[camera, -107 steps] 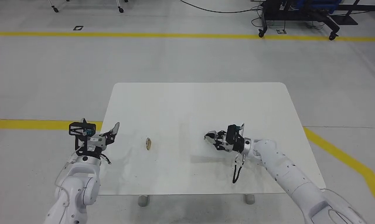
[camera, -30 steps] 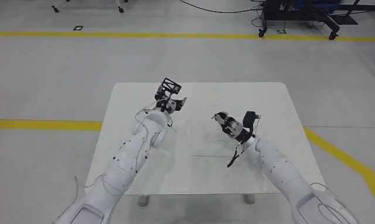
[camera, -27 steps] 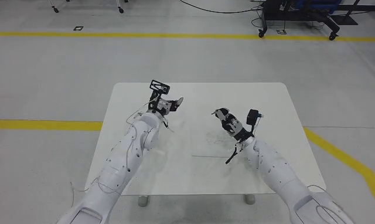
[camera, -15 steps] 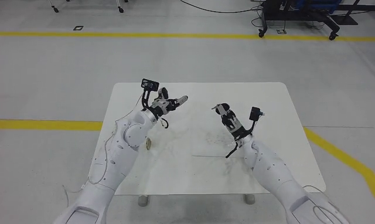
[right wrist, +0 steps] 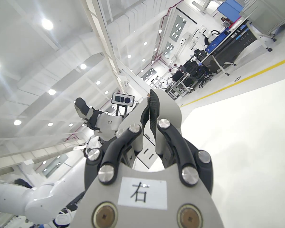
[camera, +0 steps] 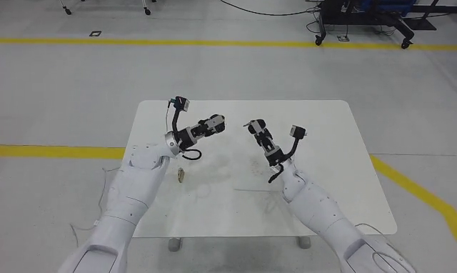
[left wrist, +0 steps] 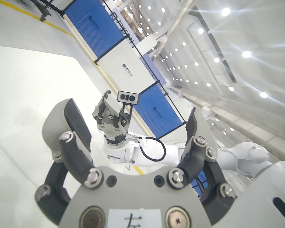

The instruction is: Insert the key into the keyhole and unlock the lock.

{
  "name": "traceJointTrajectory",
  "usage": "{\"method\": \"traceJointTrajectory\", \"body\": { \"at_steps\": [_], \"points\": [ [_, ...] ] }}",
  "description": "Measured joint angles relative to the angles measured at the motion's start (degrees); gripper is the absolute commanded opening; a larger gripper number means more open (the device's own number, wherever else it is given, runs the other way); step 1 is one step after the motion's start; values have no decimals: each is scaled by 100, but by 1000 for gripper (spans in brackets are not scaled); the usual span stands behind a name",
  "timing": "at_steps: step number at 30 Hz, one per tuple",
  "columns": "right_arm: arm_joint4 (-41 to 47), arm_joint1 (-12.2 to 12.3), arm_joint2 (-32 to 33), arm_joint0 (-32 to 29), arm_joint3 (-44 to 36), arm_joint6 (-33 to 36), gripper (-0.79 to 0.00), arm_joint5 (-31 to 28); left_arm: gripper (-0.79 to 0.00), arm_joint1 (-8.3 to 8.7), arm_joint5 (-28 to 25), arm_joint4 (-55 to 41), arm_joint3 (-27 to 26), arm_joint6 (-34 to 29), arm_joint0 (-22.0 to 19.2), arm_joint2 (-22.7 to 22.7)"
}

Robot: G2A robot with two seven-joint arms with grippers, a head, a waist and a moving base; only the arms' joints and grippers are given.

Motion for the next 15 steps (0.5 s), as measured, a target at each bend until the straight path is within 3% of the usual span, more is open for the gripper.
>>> {"method": "traceJointTrajectory", "body": {
  "at_steps": [4, 10, 15],
  "points": [
    [551, -55, -28, 45, -131, 528, -785, 0, -80, 7, -171, 392, 85, -9, -79, 113],
    [763, -141, -62, 157, 42, 1046, -785, 0, -329, -13, -265, 738, 123, 227, -141, 296],
    [856, -216, -34, 197, 141, 1225, -785, 0, -413, -4, -208, 938, 205, 323, -221, 365]
  ]
}}
